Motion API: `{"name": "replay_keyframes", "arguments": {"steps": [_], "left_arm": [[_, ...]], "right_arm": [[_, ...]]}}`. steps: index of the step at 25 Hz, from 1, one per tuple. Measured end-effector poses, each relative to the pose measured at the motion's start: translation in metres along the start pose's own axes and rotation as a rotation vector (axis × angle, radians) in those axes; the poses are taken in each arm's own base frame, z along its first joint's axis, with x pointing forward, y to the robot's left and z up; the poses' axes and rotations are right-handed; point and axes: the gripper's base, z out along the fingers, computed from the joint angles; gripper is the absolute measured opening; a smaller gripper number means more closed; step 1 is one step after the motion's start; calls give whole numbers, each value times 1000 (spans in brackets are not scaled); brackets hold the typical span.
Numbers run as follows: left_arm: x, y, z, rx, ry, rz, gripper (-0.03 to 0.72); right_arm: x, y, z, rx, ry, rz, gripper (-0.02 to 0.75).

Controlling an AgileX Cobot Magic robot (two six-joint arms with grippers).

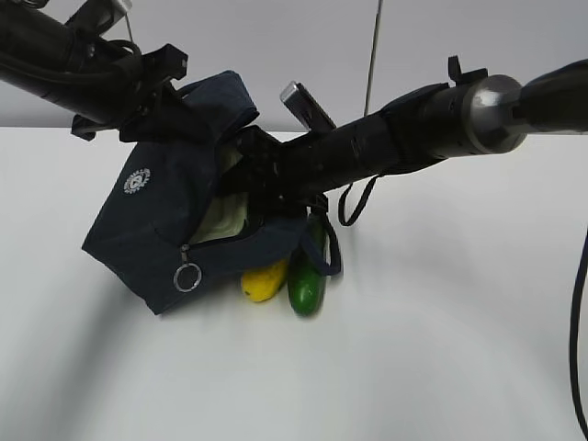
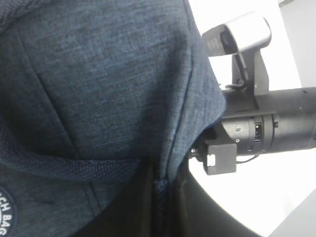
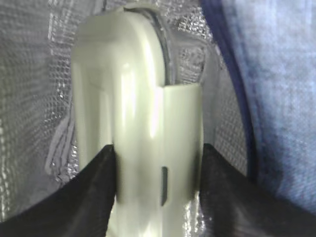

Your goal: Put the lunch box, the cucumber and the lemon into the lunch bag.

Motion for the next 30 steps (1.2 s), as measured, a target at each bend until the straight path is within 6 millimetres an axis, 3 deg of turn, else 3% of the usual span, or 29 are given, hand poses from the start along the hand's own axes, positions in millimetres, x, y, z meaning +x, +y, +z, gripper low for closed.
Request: {"name": "replay_keyframes", "arguments": {"steps": [30], "left_arm": [[0, 0, 0, 24, 6, -29, 19]], "right_arm": [[6, 8, -5, -39, 105, -26, 414]]}}
